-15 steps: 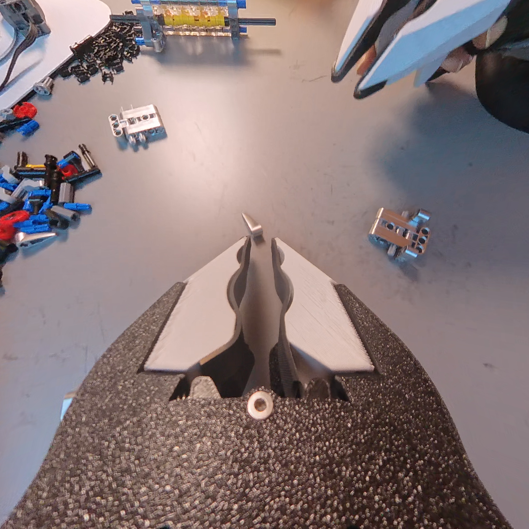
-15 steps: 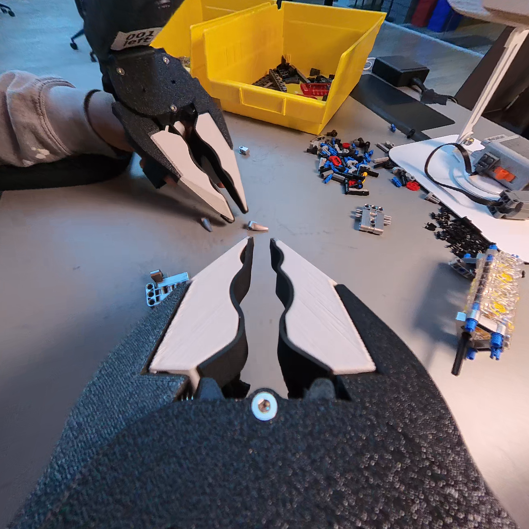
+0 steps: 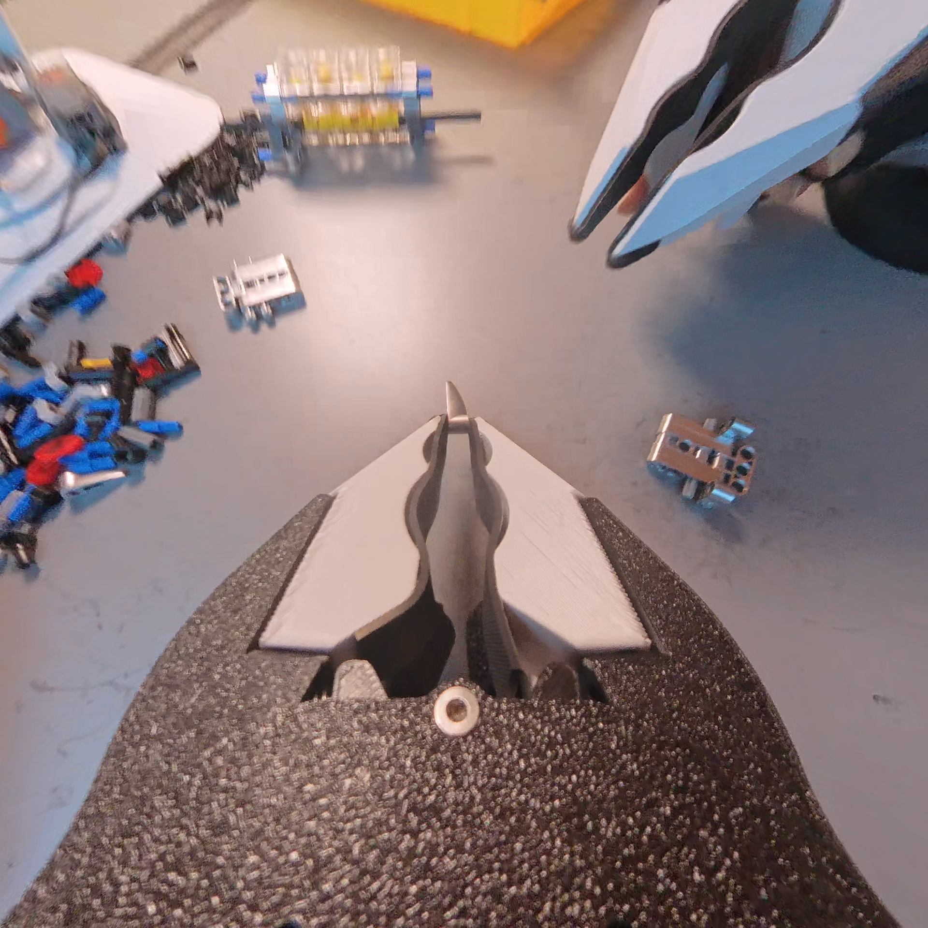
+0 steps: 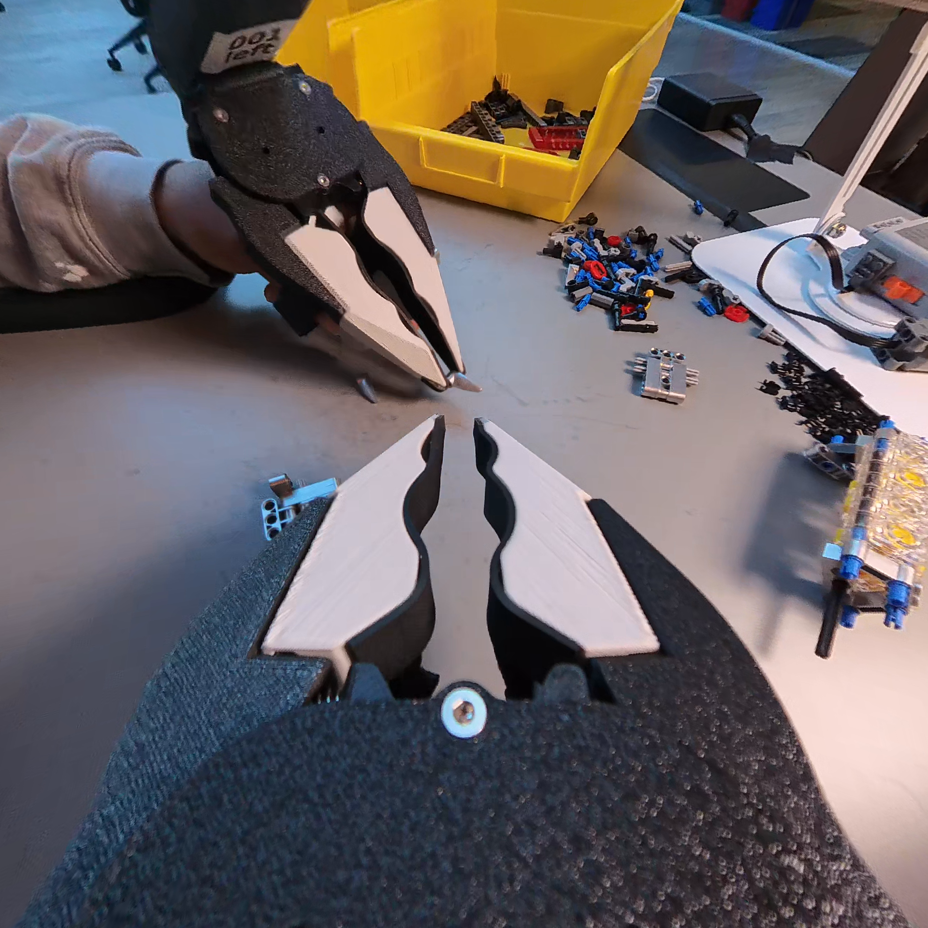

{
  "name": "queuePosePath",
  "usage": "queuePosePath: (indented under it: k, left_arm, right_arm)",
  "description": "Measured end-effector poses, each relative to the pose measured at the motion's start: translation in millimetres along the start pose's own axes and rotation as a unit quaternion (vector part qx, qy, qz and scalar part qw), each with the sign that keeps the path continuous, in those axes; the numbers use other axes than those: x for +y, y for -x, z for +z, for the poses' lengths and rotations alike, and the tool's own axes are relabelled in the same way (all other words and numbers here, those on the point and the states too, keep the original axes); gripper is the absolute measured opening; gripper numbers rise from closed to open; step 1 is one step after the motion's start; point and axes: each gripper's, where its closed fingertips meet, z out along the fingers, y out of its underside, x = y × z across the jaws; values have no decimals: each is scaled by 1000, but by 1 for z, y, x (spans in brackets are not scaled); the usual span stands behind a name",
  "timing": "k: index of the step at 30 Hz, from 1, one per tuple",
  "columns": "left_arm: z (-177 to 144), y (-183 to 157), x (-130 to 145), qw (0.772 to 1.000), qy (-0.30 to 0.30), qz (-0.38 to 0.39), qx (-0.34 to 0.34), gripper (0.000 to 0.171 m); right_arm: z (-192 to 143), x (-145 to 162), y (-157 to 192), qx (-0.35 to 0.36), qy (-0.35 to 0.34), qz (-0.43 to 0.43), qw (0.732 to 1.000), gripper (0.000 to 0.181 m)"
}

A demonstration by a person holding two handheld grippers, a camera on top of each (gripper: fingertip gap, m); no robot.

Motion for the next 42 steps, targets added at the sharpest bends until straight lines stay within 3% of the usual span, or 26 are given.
queuePosePath:
  k: [5,9,14,27,31,34,37,42]
  left_arm:
    - [-28,-12,-55,985,-146,75,-58,7]
    - [-47,-24,-81,960,-217,129,-117,7]
    - [-58,-34,-91,940,-237,186,-161,6]
    - [-58,-43,-90,919,-228,255,-198,7]
    - [-54,-44,-83,951,-235,173,-100,9]
    - [-56,-45,-78,970,-236,51,22,10]
    - [-51,-56,-74,967,-206,-38,144,12]
    - [-38,-71,-63,968,-160,-44,189,10]
  right_arm:
    - [1,-24,8,-25,-67,81,994,15]
    - [3,-52,13,-70,-159,217,961,18]
    - [-1,-70,27,-152,-213,297,918,14]
    - [-2,-72,29,-166,-221,307,911,6]
    - [-4,-62,23,-149,-179,267,935,6]
    - [-4,-36,23,-135,-86,196,967,6]
    - [-2,-22,35,-147,-32,146,978,6]
    - [3,-16,53,-166,1,111,980,6]
